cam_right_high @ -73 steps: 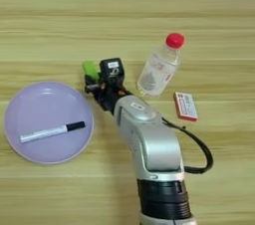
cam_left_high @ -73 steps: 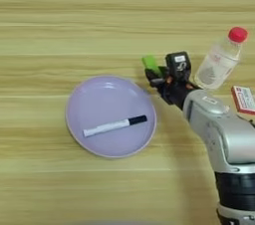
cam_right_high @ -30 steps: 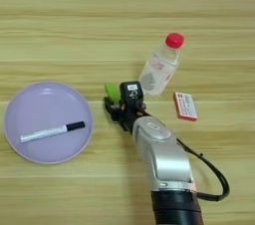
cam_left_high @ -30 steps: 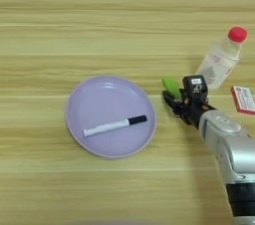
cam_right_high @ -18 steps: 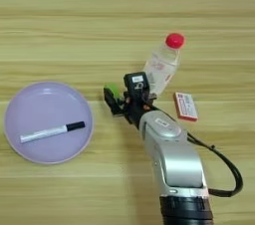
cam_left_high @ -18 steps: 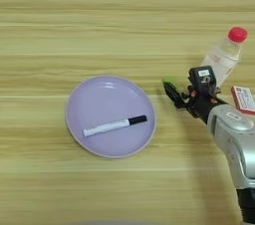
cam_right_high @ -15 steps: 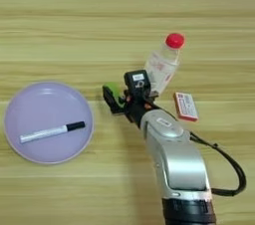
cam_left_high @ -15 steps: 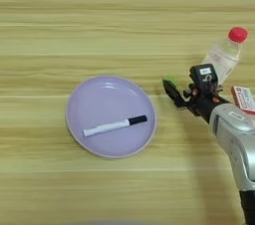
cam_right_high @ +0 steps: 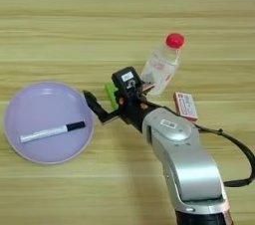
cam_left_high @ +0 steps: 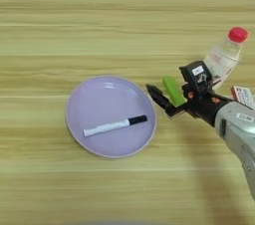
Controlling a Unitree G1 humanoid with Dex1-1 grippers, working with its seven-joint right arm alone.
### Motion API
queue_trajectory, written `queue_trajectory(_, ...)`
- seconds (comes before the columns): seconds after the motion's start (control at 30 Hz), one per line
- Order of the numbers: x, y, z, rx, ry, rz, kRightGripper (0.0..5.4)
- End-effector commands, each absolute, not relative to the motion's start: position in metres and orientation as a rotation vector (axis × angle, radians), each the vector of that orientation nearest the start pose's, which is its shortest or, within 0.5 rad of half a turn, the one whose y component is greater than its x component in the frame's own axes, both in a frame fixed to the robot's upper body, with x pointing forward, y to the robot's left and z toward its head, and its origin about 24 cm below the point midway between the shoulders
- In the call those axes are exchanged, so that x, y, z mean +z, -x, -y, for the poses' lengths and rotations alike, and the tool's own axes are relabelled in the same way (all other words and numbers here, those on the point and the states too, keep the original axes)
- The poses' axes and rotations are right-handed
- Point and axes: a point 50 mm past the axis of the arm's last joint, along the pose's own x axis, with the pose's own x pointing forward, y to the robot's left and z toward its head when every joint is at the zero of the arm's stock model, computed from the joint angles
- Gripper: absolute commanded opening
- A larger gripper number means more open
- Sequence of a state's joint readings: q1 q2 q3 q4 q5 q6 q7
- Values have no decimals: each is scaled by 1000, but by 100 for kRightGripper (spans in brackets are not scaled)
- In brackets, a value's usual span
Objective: Move the objects on the table
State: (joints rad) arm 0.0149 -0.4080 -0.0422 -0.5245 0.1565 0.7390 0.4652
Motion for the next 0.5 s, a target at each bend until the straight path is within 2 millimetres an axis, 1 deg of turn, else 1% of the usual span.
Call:
queue_trajectory(0.03,119,-227,173,590,295,-217,536)
queue_trajectory(0.13,118,-221,164,695,307,-243,536)
queue_trajectory(0.3,117,-211,152,803,333,-272,536)
queue_trajectory(0.5,105,-208,137,912,409,-340,536)
